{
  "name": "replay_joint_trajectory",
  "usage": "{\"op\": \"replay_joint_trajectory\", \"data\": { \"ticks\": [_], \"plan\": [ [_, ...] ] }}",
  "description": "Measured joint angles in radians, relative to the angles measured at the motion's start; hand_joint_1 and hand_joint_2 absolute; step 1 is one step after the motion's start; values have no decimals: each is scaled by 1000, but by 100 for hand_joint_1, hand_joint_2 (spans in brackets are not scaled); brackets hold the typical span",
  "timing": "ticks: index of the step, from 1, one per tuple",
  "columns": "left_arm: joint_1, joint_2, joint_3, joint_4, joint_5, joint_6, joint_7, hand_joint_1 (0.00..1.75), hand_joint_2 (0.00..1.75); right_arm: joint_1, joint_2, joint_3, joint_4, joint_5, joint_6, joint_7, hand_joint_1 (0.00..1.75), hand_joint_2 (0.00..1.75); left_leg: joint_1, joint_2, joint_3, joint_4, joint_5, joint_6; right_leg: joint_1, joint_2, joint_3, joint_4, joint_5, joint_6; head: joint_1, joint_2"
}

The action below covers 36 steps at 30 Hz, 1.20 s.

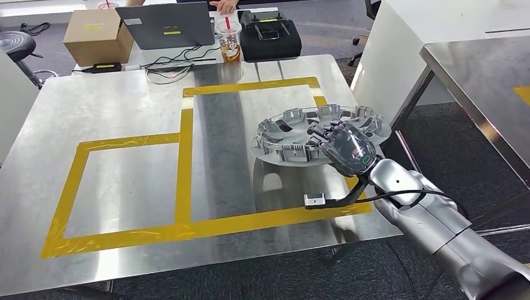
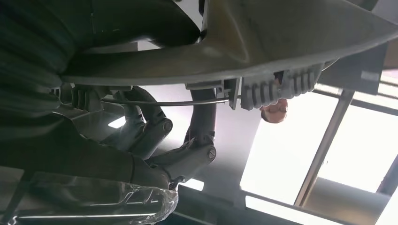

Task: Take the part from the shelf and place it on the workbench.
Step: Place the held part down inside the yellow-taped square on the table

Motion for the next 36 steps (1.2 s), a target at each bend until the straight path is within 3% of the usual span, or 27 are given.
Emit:
{"op": "replay_joint_trajectory", "data": {
  "ticks": [2,6,7,9,11,12,13,15,17,21,23,26,27,28,30,32,33,36],
  "plan": [
    [-9,5,-16,15,13,9,-10,0,175,20,13,-20,-2,21,-28,-17,171,175,-4,0,-4,7,-5,-9,4,-2,41,-79,25,-11,-1,0],
    [-20,15,-41,37,28,21,-25,0,175,74,51,-90,-16,58,-33,-65,171,175,-1,1,-13,24,-21,-28,1,0,44,-86,28,-35,-3,0],
    [-22,17,-47,42,33,24,-28,0,175,84,61,-109,-23,61,-33,-83,171,175,1,1,-29,57,-42,-34,-2,1,45,-88,28,-41,-4,0],
    [-27,23,-57,53,45,34,-35,0,175,107,86,-156,-36,64,-33,-134,171,175,7,2,-88,184,-105,-45,-2,1,45,-88,28,-48,-7,0],
    [-29,27,-63,63,54,46,-40,0,175,132,112,-202,-45,63,-33,-185,86,87,12,2,-145,297,-142,-51,-1,2,45,-87,28,-49,-7,0],
    [-29,28,-66,67,59,53,-41,0,175,144,122,-221,-48,60,-33,-209,43,44,13,2,-150,303,-134,-52,-1,2,45,-87,27,-49,-7,0],
    [-29,29,-68,71,64,63,-42,0,175,155,134,-243,-53,56,-33,-237,0,0,14,2,-136,269,-108,-51,-1,4,46,-87,27,-49,-7,0],
    [-29,32,-71,76,74,80,-43,0,175,171,159,-289,-63,48,-33,-291,0,0,14,2,-69,130,-40,-45,-1,6,47,-87,28,-48,-7,0],
    [-31,37,-75,82,82,92,-44,0,175,178,184,-332,-69,42,-34,-326,0,0,10,1,-19,30,-10,-37,4,8,46,-86,29,-43,-7,0],
    [-31,43,-83,90,93,104,-47,0,175,190,209,-397,-71,37,-37,-348,0,0,5,1,-6,5,-4,-17,4,8,40,-84,29,-24,-6,0],
    [-32,44,-85,93,93,105,-48,0,175,193,214,-418,-72,37,-38,-349,0,0,9,2,-1,-5,5,-3,3,7,10,-27,-1,-23,-4,0],
    [-32,45,-87,98,93,106,-49,0,175,204,217,-434,-72,37,-39,-351,0,0,7,3,-3,-6,8,4,3,6,-85,174,-79,-28,-3,0],
    [-32,45,-87,99,93,106,-49,0,131,209,217,-438,-72,37,-39,-352,0,0,6,2,-3,-5,8,4,3,6,-101,210,-88,-25,-3,0],
    [-32,45,-87,101,93,106,-49,0,87,213,218,-440,-72,37,-39,-354,0,0,6,2,-3,-5,8,4,3,6,-97,203,-81,-19,-3,0],
    [-32,45,-88,103,93,107,-50,0,0,215,220,-446,-72,36,-39,-357,0,0,6,0,-3,-2,6,2,2,4,-33,80,-33,-6,-3,0],
    [-33,46,-92,104,94,110,-54,0,0,215,222,-457,-73,37,-40,-361,0,0,1,-1,-7,7,1,-6,4,1,33,-45,6,-8,-4,0],
    [-33,46,-94,105,95,112,-57,0,0,217,224,-464,-74,37,-40,-363,0,0,-1,-1,-10,10,-1,-11,6,0,50,-77,14,-14,-4,0],
    [-33,49,-103,106,101,120,-68,0,0,220,225,-487,-75,37,-40,-363,0,0,1,-1,-15,15,-5,-25,6,1,51,-85,18,-32,-4,0]
  ]
}}
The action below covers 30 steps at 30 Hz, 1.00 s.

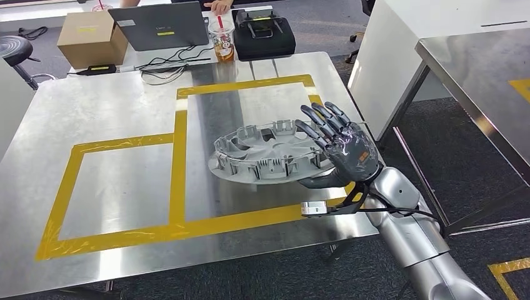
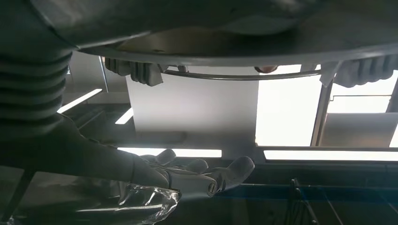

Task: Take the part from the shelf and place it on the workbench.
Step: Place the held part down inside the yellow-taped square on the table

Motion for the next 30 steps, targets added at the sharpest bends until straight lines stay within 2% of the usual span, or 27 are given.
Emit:
{"op": "replay_joint_trajectory", "data": {
  "ticks": [2,3,5,6,7,8,10,11,12,15,17,18,20,22,23,24,25,26,27,28,30],
  "plan": [
    [-2,3,-7,1,9,4,-9,0,0,-2,1,-17,0,-3,0,4,0,0,4,1,-22,47,-32,-12,-6,0,2,-3,2,-10,-2,0],
    [-3,5,-9,1,14,5,-13,0,0,-3,1,-25,0,-7,0,9,0,0,7,1,-46,97,-60,-18,-8,1,3,-4,2,-13,-4,0],
    [-5,8,-14,1,28,9,-17,0,0,-6,0,-34,4,-27,0,31,0,0,12,2,-110,231,-116,-26,-8,1,3,-3,2,-15,-5,0],
    [-5,9,-18,1,35,10,-19,0,0,-10,-2,-34,11,-43,0,50,0,0,14,2,-133,276,-127,-29,-8,1,3,-3,2,-15,-5,0],
    [-5,10,-23,1,44,10,-20,0,0,-18,-6,-28,23,-65,0,78,0,0,16,2,-140,288,-120,-30,-8,1,3,-3,2,-15,-5,0],
    [-6,10,-28,1,53,10,-22,0,0,-30,-12,-15,38,-93,3,114,0,0,17,2,-126,255,-94,-30,-9,1,4,-3,1,-15,-5,0],
    [-9,14,-37,1,70,10,-27,0,0,-65,-32,29,69,-166,25,196,0,0,19,3,-60,118,-28,-26,-9,3,6,-3,2,-14,-5,0],
    [-10,16,-42,1,78,10,-30,0,0,-87,-46,58,83,-202,51,237,0,0,18,2,-29,57,-7,-23,-7,4,6,-2,2,-11,-4,0],
    [-12,17,-48,1,86,10,-33,0,0,-111,-63,90,96,-233,90,274,0,0,15,2,-10,20,2,-19,-5,4,4,-2,3,-7,-4,0],
    [-13,22,-65,1,107,6,-37,0,0,-177,-111,180,131,-292,247,342,0,0,7,1,-4,2,5,-3,-4,5,0,-6,10,11,-4,0],
    [-15,24,-75,1,116,1,-38,0,0,-210,-138,223,145,-314,354,353,0,0,10,2,0,-8,14,11,-5,3,-8,5,5,18,-3,0],
    [-16,25,-81,1,120,-2,-39,0,0,-227,-154,245,153,-324,414,355,0,0,11,1,2,-13,18,19,-4,2,-19,27,-7,17,-1,0],
    [-17,28,-95,1,131,-9,-41,0,0,-271,-188,298,176,-355,567,356,0,0,10,0,1,-18,24,29,-4,1,-75,140,-59,10,2,0],
    [-16,32,-106,1,143,-14,-41,0,0,-307,-213,346,199,-383,688,355,0,0,8,0,-3,-17,26,32,-4,1,-140,277,-109,6,2,0],
    [-15,34,-110,1,149,-17,-42,0,0,-321,-223,369,210,-395,729,355,0,0,7,0,-4,-17,26,33,-4,0,-153,306,-115,10,2,0],
    [-14,35,-114,0,156,-19,-42,0,0,-332,-230,387,218,-407,756,354,0,0,7,-1,-4,-16,26,33,-4,0,-147,296,-106,15,2,0],
    [-13,36,-119,-1,164,-20,-43,0,0,-344,-238,404,226,-418,776,354,0,0,7,-1,-3,-15,26,32,-5,0,-120,243,-83,23,2,0],
    [-12,36,-125,-3,172,-22,-44,0,0,-356,-245,419,233,-428,787,355,0,0,6,-2,-4,-13,25,30,-5,-1,-80,165,-54,28,3,0],
    [-12,36,-130,-6,178,-23,-45,0,0,-368,-250,429,238,-435,791,356,0,0,3,-2,-6,-7,22,27,-4,-2,-41,91,-30,29,3,0],
    [-11,37,-135,-10,185,-24,-46,0,0,-378,-255,438,241,-442,793,359,0,0,1,-2,-9,-2,20,22,-3,-2,-13,36,-13,27,2,0],
    [-5,37,-144,-21,197,-28,-47,0,0,-387,-263,453,247,-456,795,364,0,0,-3,-1,-14,3,18,12,1,-2,3,4,-6,15,2,0]
  ]
}}
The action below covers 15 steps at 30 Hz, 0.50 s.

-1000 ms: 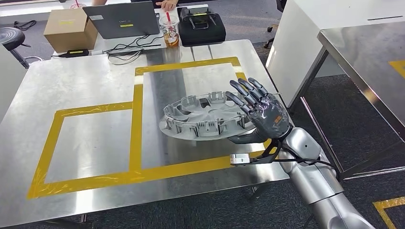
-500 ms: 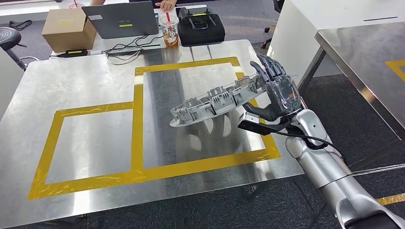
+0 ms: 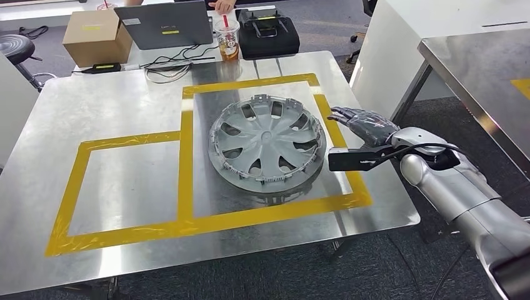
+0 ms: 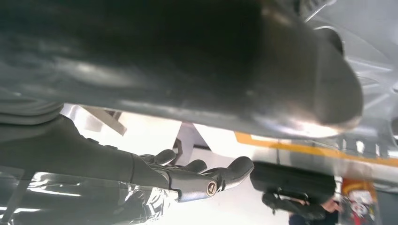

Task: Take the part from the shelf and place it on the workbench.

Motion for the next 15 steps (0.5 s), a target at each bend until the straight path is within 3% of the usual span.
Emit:
{"op": "replay_joint_trajectory", "data": {
  "ticks": [3,4,6,8,9,10,12,13,15],
  "plan": [
    [9,-1,-16,-18,17,-3,1,0,0,-4,-8,14,4,-11,4,10,0,0,5,1,-12,20,-16,-15,-6,1,1,-3,5,-16,-2,0],
    [10,-1,-21,-24,22,-4,1,0,0,-6,-9,18,4,-12,6,13,0,0,8,1,-29,57,-39,-21,-10,1,2,-5,6,-21,-3,0],
    [12,0,-31,-33,30,-5,2,0,0,-8,-10,25,6,-13,8,16,0,0,13,2,-89,185,-101,-31,-11,1,2,-5,5,-27,-6,0],
    [16,0,-40,-38,39,-9,4,0,0,-7,-11,32,8,-13,-1,21,0,0,16,2,-138,283,-129,-35,-10,1,2,-5,5,-27,-5,0],
    [19,0,-45,-40,44,-11,5,0,0,-4,-11,33,9,-12,-19,25,0,0,17,3,-138,279,-116,-36,-10,2,3,-4,5,-27,-5,0],
    [22,-1,-50,-42,50,-12,7,0,0,1,-10,32,9,-6,-52,29,0,0,18,3,-118,236,-87,-34,-10,2,4,-4,4,-26,-5,0],
    [26,-1,-60,-48,63,-9,11,0,0,15,-9,19,7,13,-160,36,0,0,17,3,-48,94,-24,-29,-8,3,6,-4,3,-24,-5,0],
    [27,-1,-65,-51,68,-5,15,0,0,25,-7,7,4,23,-237,38,0,0,15,3,-19,40,-8,-25,-6,3,6,-4,3,-21,-5,0],
    [31,-4,-72,-53,77,10,25,0,0,62,-1,-31,-8,34,-432,36,0,0,10,2,1,3,-7,-18,-2,3,5,-6,3,-13,-5,0]
  ]
}}
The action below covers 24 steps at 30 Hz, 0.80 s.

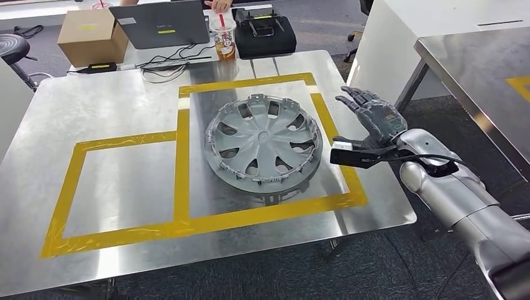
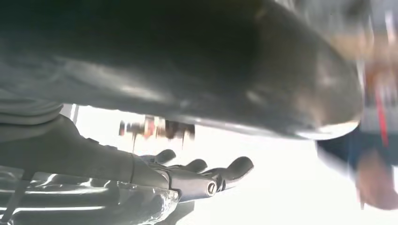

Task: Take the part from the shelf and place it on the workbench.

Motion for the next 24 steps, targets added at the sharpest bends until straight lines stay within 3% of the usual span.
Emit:
{"op": "replay_joint_trajectory", "data": {
  "ticks": [2,4,7,8,9,10,12,14,17,19,22,23,24],
  "plan": [
    [6,-5,-8,-1,5,20,12,0,0,51,9,-53,-17,3,-190,-10,0,0,0,-1,4,-7,4,12,-1,-1,1,-2,-1,10,0,0],
    [9,-10,-16,-2,8,39,22,0,0,100,18,-112,-38,9,-303,-40,0,0,3,-3,10,-18,11,27,-3,-2,-19,39,-24,13,2,0],
    [10,-17,-26,3,23,78,37,0,0,202,76,-269,-97,29,-359,-181,0,0,4,-5,10,-21,14,37,-4,-2,-115,234,-103,6,4,0],
    [11,-18,-29,6,29,90,41,0,0,242,108,-336,-122,23,-362,-236,0,0,4,-5,10,-21,13,37,-5,-2,-139,282,-117,8,4,0],
    [11,-20,-31,10,33,98,44,0,0,277,142,-401,-146,8,-363,-281,0,0,4,-5,10,-21,13,37,-6,-2,-145,294,-115,12,5,0],
    [11,-21,-35,14,39,106,47,0,0,307,174,-461,-171,-22,-363,-313,0,0,4,-6,10,-20,13,36,-8,-2,-129,262,-99,19,5,0],
    [12,-25,-39,21,50,115,51,0,0,344,222,-555,-216,-113,-364,-341,0,0,4,-10,9,-15,11,32,-8,-4,-55,119,-49,28,5,0],
    [14,-27,-40,27,60,119,53,0,0,368,249,-604,-252,-211,-365,-344,0,0,-1,-12,6,-8,5,22,-5,-4,0,18,-20,20,6,0],
    [17,-27,-41,34,71,124,55,0,0,408,273,-620,-304,-334,-366,-331,0,0,-1,-10,5,-5,1,5,-3,-1,9,4,-13,0,5,0],
    [20,-28,-42,40,81,126,56,0,0,453,284,-615,-360,-435,-366,-306,0,0,3,-7,-9,27,-23,-7,-7,-1,12,1,-11,-10,4,0],
    [29,-28,-42,49,93,130,56,0,0,517,301,-600,-434,-519,-366,-285,0,0,8,-3,-88,208,-119,-22,-8,-1,13,0,-11,-19,3,0],
    [31,-28,-42,51,95,130,56,0,0,534,305,-597,-451,-531,-365,-282,0,0,8,-2,-115,263,-138,-24,-8,-1,12,0,-11,-19,3,0],
    [32,-28,-42,53,97,131,56,0,0,550,307,-593,-467,-547,-365,-279,0,0,8,-2,-125,284,-138,-24,-8,-1,12,0,-11,-19,3,0]
  ]
}}
